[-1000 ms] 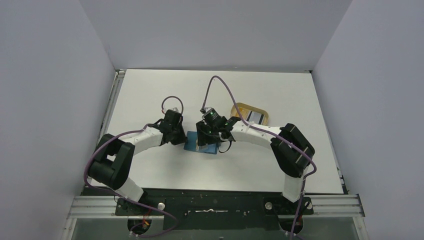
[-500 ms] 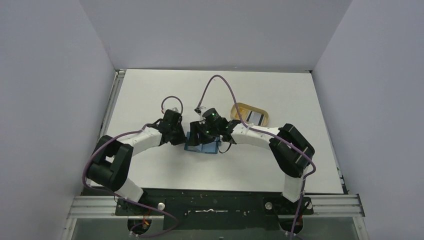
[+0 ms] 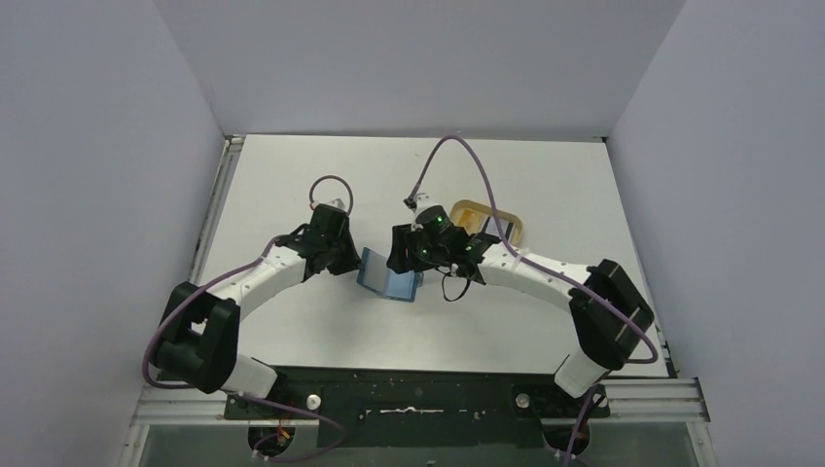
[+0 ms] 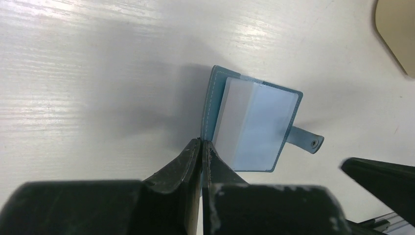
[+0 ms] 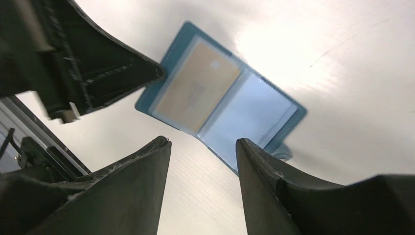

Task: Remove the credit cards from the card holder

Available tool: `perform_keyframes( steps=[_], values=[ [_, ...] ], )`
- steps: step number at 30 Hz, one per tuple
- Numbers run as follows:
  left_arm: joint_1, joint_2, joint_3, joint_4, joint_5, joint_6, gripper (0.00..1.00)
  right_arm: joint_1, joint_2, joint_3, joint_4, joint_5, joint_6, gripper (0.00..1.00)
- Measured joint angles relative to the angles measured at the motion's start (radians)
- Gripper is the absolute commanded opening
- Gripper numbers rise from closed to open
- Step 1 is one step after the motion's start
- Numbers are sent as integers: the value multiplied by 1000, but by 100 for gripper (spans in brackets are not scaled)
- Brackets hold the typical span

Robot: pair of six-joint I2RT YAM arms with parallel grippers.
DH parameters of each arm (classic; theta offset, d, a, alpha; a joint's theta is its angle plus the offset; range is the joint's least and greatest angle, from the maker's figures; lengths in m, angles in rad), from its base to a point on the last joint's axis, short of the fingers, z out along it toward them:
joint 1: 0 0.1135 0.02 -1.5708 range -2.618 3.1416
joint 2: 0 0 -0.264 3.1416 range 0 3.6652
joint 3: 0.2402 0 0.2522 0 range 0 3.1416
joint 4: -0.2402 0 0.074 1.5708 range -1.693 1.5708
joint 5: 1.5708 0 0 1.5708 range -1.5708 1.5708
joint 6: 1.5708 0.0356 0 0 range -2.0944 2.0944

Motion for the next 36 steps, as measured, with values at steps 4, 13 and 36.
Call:
perform_keyframes(
  steps=[4,13,36],
  values=[
    [0,-1,2,-8,0,0,0,-2,-100,2,-10,67,-35,52],
    [0,4,4,-12,4,0,0,13,23,100,-50,65,-75,51],
    [4,21,7,-34,-1,0,0,86,310,306,-92,50,-98,52]
  ],
)
